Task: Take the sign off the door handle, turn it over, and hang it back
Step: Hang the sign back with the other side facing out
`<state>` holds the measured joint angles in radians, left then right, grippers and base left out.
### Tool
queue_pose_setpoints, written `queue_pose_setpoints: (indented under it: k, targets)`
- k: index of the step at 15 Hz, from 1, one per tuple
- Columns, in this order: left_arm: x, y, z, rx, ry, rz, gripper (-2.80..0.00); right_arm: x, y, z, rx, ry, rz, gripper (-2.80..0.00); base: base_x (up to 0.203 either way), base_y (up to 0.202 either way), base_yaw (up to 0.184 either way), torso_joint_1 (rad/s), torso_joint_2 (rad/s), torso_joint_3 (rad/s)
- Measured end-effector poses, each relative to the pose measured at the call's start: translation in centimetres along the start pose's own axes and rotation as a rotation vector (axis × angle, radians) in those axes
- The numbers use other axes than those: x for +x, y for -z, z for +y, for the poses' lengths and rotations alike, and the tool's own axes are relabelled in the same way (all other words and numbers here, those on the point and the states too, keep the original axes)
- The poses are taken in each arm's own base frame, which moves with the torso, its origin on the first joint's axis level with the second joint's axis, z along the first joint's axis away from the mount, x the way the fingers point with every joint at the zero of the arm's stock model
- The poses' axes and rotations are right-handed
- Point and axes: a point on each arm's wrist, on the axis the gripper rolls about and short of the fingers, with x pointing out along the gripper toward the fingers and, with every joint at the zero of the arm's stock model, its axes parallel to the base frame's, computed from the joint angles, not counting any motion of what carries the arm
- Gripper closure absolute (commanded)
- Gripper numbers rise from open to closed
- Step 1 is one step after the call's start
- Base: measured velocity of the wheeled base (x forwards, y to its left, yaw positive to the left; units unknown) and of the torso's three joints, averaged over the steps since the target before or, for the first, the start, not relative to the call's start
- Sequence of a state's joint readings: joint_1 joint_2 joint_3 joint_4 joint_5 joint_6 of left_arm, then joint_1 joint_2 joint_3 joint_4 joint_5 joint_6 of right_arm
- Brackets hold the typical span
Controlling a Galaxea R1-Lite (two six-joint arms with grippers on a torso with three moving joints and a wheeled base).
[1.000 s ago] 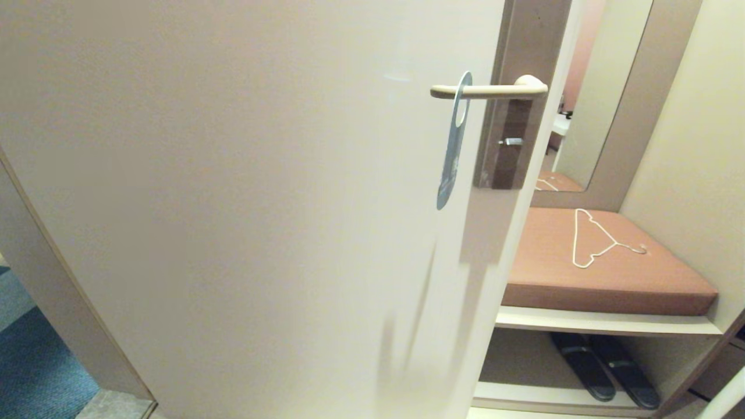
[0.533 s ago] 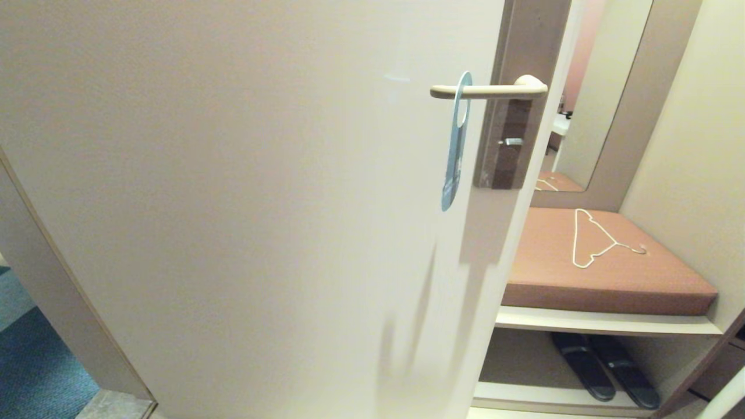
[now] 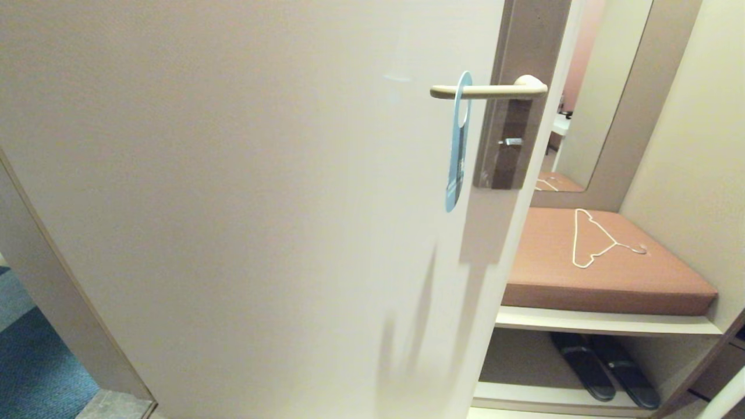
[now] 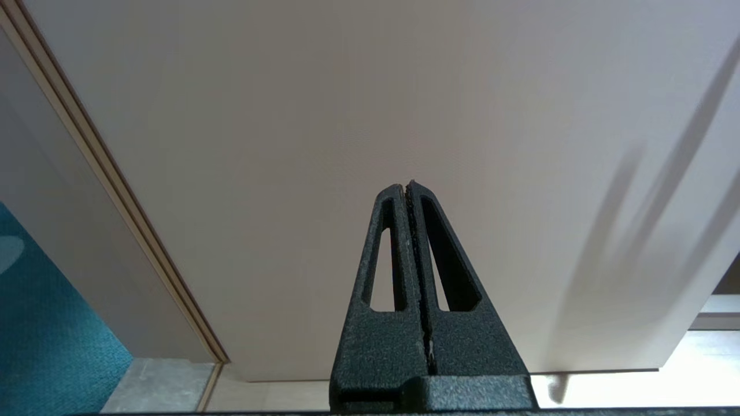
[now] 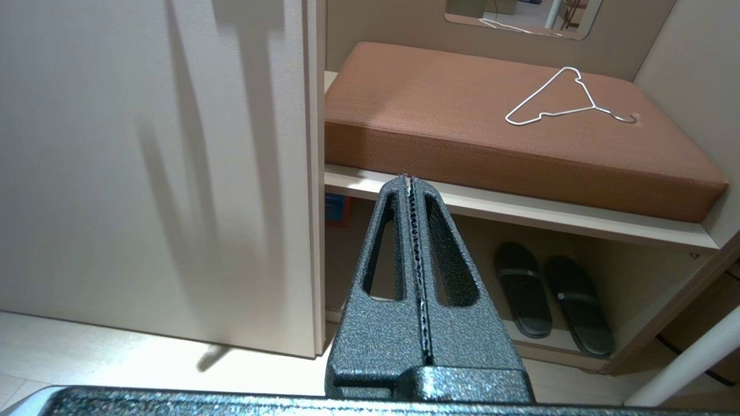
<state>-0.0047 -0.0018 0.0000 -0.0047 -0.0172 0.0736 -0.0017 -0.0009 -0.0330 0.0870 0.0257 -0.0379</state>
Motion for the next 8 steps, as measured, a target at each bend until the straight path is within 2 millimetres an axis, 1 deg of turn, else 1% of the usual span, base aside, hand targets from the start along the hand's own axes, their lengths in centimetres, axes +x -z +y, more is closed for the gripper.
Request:
queue_pose_setpoints:
  k: [4,8]
  targets:
    - [0.00,-0.01,0.03,-0.052,-0.012,-0.001,0.00,0.00,0.00,0.00,0.000,0.000,0.000,0.00,0.000,0.000,0.000,0.000,0.00,0.000]
    - [0.00,-0.02,0.03,-0.056,-0.013,-0.002,0.00,0.00,-0.01,0.00,0.000,0.001,0.000,0.00,0.000,0.000,0.000,0.000,0.00,0.000]
